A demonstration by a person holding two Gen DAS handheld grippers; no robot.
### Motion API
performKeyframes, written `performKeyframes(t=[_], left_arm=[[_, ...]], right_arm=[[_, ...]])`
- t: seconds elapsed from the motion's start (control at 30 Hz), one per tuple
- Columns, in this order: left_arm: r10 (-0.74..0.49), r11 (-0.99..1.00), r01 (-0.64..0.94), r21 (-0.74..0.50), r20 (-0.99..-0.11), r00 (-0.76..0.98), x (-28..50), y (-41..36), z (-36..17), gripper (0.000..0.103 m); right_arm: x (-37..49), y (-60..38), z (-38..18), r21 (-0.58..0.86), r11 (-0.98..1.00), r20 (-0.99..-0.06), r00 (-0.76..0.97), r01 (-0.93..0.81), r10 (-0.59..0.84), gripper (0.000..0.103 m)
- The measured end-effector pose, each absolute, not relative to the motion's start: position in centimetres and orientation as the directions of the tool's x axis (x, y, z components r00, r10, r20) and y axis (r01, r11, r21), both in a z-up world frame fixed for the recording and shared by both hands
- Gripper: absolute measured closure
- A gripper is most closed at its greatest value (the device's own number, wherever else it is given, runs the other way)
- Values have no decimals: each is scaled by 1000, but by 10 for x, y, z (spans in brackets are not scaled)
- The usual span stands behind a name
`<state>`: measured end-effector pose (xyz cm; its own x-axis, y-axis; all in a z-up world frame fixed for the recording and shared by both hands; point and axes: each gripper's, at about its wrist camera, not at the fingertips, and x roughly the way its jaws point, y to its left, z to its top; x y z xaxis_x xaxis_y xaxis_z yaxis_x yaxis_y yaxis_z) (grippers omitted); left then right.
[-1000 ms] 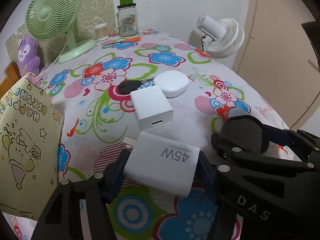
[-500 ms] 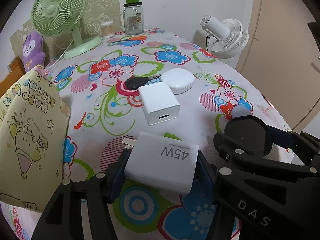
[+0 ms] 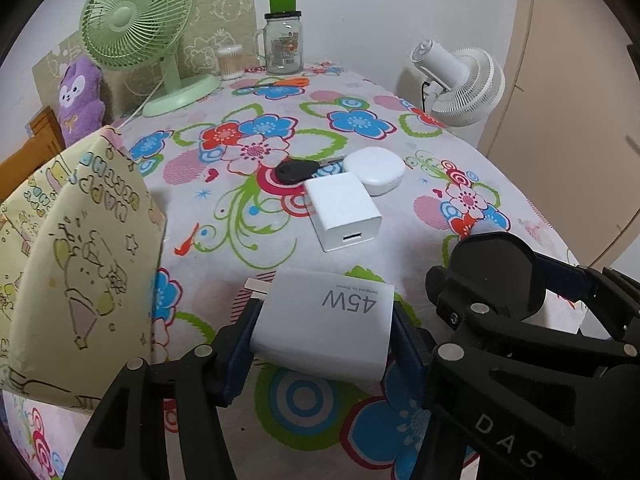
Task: Organize rigid objects
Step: 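Lift the large white charger and black case and carry them toward the yellow box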
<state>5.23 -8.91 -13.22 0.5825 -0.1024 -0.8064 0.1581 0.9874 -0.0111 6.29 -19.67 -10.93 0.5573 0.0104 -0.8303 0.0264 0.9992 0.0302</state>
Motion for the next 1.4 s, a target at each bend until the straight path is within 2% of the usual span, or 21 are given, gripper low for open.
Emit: performKeyframes(t=[1.4], left_arm=[[-99, 993, 112, -30, -726, 681, 46, -62, -58, 44]], right_arm=[[56, -168, -31, 23, 999, -731, 681, -38, 43, 26]])
